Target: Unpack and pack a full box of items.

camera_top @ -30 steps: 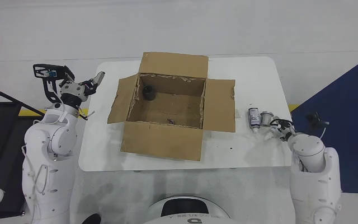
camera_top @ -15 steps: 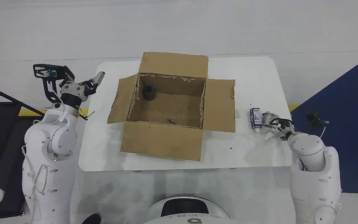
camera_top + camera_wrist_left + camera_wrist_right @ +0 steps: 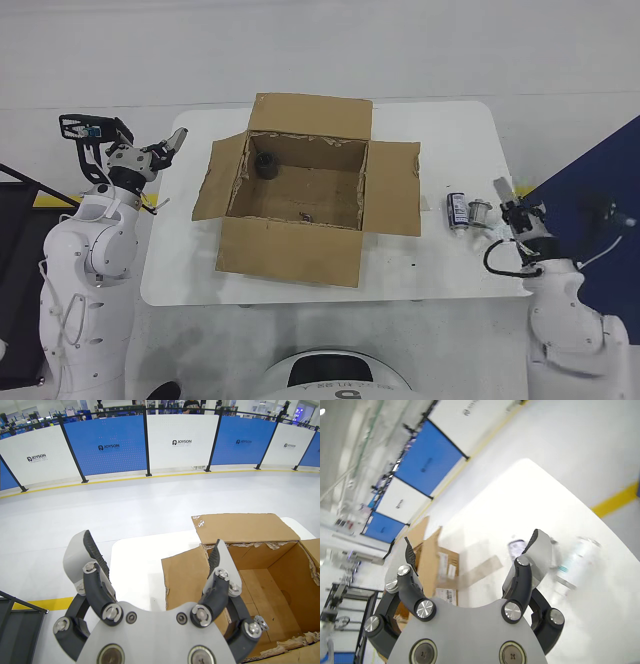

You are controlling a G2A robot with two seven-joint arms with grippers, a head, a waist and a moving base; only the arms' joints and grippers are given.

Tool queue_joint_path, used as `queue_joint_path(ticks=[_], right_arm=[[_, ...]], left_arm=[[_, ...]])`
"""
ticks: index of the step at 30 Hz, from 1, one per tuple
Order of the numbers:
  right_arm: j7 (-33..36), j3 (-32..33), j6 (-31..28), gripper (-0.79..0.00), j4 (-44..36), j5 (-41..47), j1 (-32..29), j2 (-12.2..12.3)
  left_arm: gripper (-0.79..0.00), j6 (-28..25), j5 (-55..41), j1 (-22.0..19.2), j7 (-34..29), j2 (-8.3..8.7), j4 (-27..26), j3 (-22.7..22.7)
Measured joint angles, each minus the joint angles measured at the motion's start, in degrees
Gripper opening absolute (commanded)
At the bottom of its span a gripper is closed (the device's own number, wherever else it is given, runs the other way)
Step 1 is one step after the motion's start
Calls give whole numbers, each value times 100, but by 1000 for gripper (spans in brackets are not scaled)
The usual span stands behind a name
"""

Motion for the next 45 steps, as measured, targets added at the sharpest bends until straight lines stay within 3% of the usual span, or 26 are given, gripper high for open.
queue_joint_path(ticks=[5,9,16,34,40,45], right_arm=[[425,-521,-1331,0,-313,-643,517,91],[1147,-1144,-1705,0,-112,-888,1466,160],[2376,-2373,-2187,0,1030,-724,3439,209],[2454,-2445,-2144,0,1066,-788,3531,215],[3746,-3368,-2283,0,1689,-880,4710,220],[4691,-4192,-1929,0,2485,-1137,5697,157]], left_arm=[[0,0,0,0,0,0,0,0],[0,0,0,0,0,0,0,0],[0,0,0,0,0,0,0,0],[0,0,0,0,0,0,0,0],[0,0,0,0,0,0,0,0],[0,0,0,0,0,0,0,0]])
